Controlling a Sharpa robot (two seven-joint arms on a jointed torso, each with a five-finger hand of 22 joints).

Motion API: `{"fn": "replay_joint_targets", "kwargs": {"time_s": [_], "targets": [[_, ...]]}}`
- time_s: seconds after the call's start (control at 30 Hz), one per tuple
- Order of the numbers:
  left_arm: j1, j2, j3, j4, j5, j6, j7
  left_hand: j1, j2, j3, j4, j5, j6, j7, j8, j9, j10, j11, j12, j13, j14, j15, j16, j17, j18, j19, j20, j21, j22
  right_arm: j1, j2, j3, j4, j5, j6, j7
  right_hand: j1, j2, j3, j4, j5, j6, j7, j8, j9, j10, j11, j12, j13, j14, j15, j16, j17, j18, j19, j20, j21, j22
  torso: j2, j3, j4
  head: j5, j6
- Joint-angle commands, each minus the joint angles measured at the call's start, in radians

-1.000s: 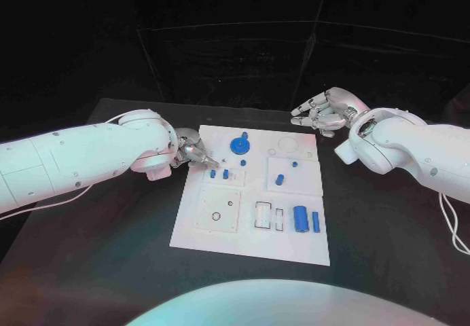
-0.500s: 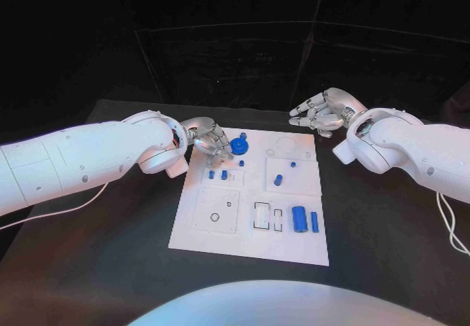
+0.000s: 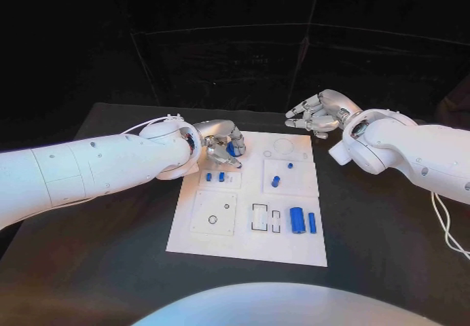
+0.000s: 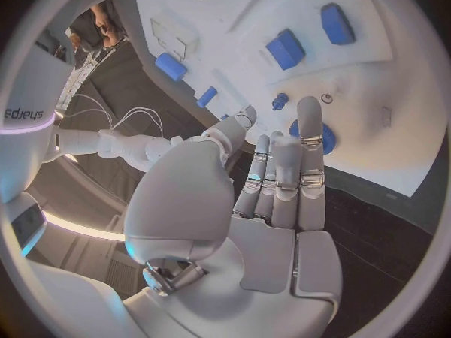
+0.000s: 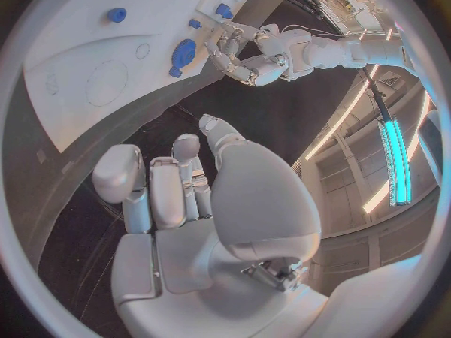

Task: Assemble the parts on the task board

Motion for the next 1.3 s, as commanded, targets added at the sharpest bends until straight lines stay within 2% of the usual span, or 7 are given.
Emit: {"fn": "replay_joint_targets", "kwargs": {"time_s": [0.03, 0.1, 0.2, 0.3, 0.47, 0.93, 1.3], "targets": [[0.000, 0.018, -0.002, -0.017, -0.166, -0.016, 0.002, -0.002, -0.007, -0.021, 0.004, -0.002, 0.020, -0.001, -0.020, -0.016, 0.019, -0.004, -0.010, -0.021, 0.070, -0.006, 0.117, 0.117, 0.005, 0.045, -0.006, 0.024, 0.011, 0.002, 0.002, 0.001, 0.001, 0.002, 0.001, 0.008, -0.011, 0.000, 0.002, 0.005, 0.004, -0.008, 0.000, 0.005, -0.001, -0.005, 0.001, -0.004, 0.001, 0.029, -0.001, -0.007, 0.000, 0.011, -0.006, 0.002, -0.003, -0.001, 0.000, -0.0008, 0.0005, -0.001, 0.002], [-0.001, 0.028, -0.003, -0.028, -0.183, -0.007, -0.011, 0.001, -0.005, -0.030, 0.006, -0.002, 0.037, -0.003, -0.031, -0.025, 0.033, -0.007, -0.017, -0.036, 0.100, -0.009, 0.175, 0.177, 0.003, 0.072, -0.011, 0.051, 0.031, 0.002, 0.003, 0.001, 0.001, 0.002, 0.001, 0.008, -0.011, 0.000, 0.002, 0.005, 0.004, -0.008, 0.000, 0.005, -0.001, -0.005, 0.001, -0.004, 0.001, 0.029, -0.001, -0.007, 0.000, 0.011, -0.006, 0.002, -0.003, -0.001, 0.000, -0.0005, 0.0001, 0.000, 0.001], [-0.003, 0.042, -0.004, -0.045, -0.199, 0.006, -0.025, 0.009, 0.003, -0.033, 0.007, -0.003, 0.063, -0.006, -0.045, -0.037, 0.055, -0.009, -0.030, -0.058, 0.129, -0.013, 0.234, 0.240, -0.014, 0.118, -0.015, 0.147, 0.126, 0.002, 0.004, 0.001, 0.001, 0.002, 0.001, 0.009, -0.011, 0.000, 0.002, 0.005, 0.004, -0.008, 0.000, 0.005, -0.001, -0.005, 0.001, -0.004, 0.001, 0.029, -0.001, -0.007, 0.000, 0.011, -0.006, 0.002, -0.003, -0.001, -0.001, -0.0007, 0.0004, -0.002, 0.001], [-0.004, 0.052, -0.004, -0.056, -0.210, 0.021, -0.032, 0.012, 0.006, -0.032, 0.007, -0.002, 0.083, -0.009, -0.057, -0.047, 0.078, -0.013, -0.043, -0.077, 0.147, -0.016, 0.267, 0.274, -0.026, 0.148, -0.019, 0.214, 0.193, 0.002, 0.005, 0.001, 0.001, 0.002, 0.002, 0.009, -0.011, 0.000, 0.002, 0.005, 0.004, -0.008, 0.000, 0.005, -0.001, -0.005, 0.001, -0.004, 0.001, 0.029, -0.001, -0.007, 0.000, 0.011, -0.006, 0.002, -0.003, -0.001, 0.000, -0.0008, 0.0011, -0.003, 0.002], [-0.007, 0.064, -0.004, -0.067, -0.232, 0.058, -0.043, 0.011, 0.007, -0.029, 0.008, -0.003, 0.117, -0.018, -0.072, -0.058, 0.119, -0.020, -0.064, -0.106, 0.161, -0.023, 0.287, 0.287, -0.039, 0.180, -0.026, 0.293, 0.273, 0.002, 0.007, 0.001, 0.001, 0.002, 0.002, 0.009, -0.011, 0.002, 0.005, 0.005, 0.006, -0.008, 0.000, 0.006, -0.001, -0.004, 0.001, -0.002, 0.002, 0.029, -0.001, -0.007, 0.000, 0.011, -0.005, 0.002, -0.003, 0.000, 0.000, -0.0004, 0.0007, -0.004, -0.001], [-0.016, 0.086, -0.005, -0.078, -0.240, 0.093, -0.070, 0.011, 0.010, -0.023, 0.009, -0.003, 0.144, -0.022, -0.092, -0.071, 0.156, -0.024, -0.091, -0.135, 0.169, -0.028, 0.296, 0.289, -0.051, 0.202, -0.031, 0.361, 0.345, 0.002, 0.009, 0.001, 0.000, 0.002, 0.004, 0.010, -0.011, 0.002, 0.006, 0.005, 0.007, -0.008, -0.001, 0.006, -0.001, -0.004, 0.001, -0.002, 0.003, 0.030, -0.002, -0.007, 0.001, 0.011, -0.005, 0.002, -0.004, 0.000, -0.001, -0.0003, 0.0013, -0.004, -0.002], [-0.021, 0.106, -0.005, -0.094, -0.240, 0.121, -0.090, 0.025, 0.032, 0.005, 0.004, -0.002, 0.163, -0.024, -0.112, -0.081, 0.184, -0.028, -0.118, -0.161, 0.174, -0.031, 0.300, 0.286, -0.057, 0.211, -0.035, 0.396, 0.383, 0.002, 0.012, 0.001, -0.002, 0.002, 0.004, 0.010, -0.011, 0.003, 0.008, 0.006, 0.009, -0.008, -0.001, 0.006, -0.001, -0.004, 0.001, -0.001, 0.003, 0.030, -0.002, -0.007, 0.001, 0.011, -0.005, 0.002, -0.004, 0.000, 0.000, -0.0004, 0.0008, -0.004, -0.002]]}}
